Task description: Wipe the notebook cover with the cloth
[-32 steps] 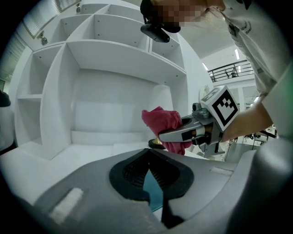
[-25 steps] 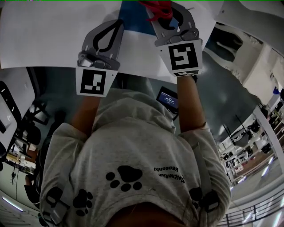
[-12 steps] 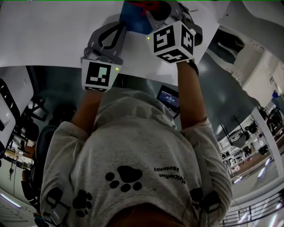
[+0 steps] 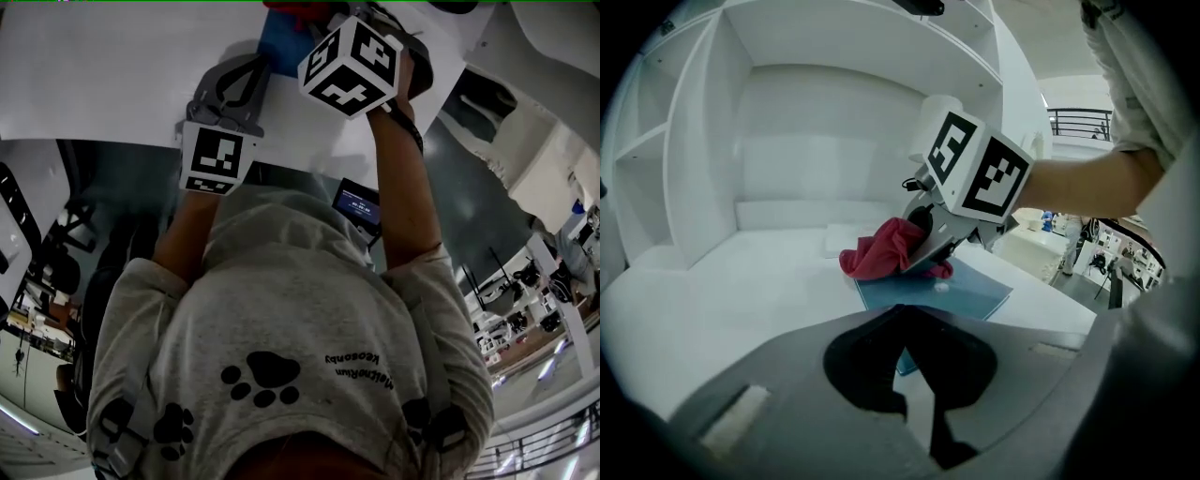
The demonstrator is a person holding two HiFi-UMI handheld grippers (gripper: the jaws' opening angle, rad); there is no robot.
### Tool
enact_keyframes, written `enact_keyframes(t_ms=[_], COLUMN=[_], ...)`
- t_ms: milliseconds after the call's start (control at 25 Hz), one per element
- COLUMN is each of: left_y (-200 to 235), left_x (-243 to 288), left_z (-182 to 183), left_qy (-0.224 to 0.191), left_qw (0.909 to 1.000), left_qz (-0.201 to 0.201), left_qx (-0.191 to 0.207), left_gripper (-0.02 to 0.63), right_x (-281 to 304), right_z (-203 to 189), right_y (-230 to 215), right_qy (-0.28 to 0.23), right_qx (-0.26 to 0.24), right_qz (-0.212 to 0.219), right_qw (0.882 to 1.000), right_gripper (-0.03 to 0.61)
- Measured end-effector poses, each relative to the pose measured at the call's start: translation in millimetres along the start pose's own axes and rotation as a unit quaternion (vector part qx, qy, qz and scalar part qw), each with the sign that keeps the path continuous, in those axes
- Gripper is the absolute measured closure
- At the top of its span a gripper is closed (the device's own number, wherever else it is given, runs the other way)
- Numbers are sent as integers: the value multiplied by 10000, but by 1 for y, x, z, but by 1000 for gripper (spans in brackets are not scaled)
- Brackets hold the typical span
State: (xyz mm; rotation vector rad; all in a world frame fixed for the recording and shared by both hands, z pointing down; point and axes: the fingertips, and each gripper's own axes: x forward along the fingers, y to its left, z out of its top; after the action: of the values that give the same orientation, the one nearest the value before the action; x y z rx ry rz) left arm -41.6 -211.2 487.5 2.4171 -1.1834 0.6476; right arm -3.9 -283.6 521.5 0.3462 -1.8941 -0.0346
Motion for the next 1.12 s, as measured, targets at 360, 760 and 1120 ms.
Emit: enact_keyframes(t_ms=[360, 760, 1120], left_y=[-5, -6, -9], left_x=[9, 5, 17], left_z=[-12, -28, -26], left_qy=[321, 677, 733], left_qw=[9993, 9975, 9969], left_qz=[-175, -184, -214], left_qx=[-54, 65, 192], left_gripper=[615, 615, 615], right_x=[10, -2, -16], right_z=[-3, -20, -78], right_y=[5, 9, 2], right_qy=[521, 688, 1065], right_qx=[-182, -88, 156], right_qz=[424, 410, 282], right_qw=[9976, 9968, 9938], right_gripper=[496, 498, 499])
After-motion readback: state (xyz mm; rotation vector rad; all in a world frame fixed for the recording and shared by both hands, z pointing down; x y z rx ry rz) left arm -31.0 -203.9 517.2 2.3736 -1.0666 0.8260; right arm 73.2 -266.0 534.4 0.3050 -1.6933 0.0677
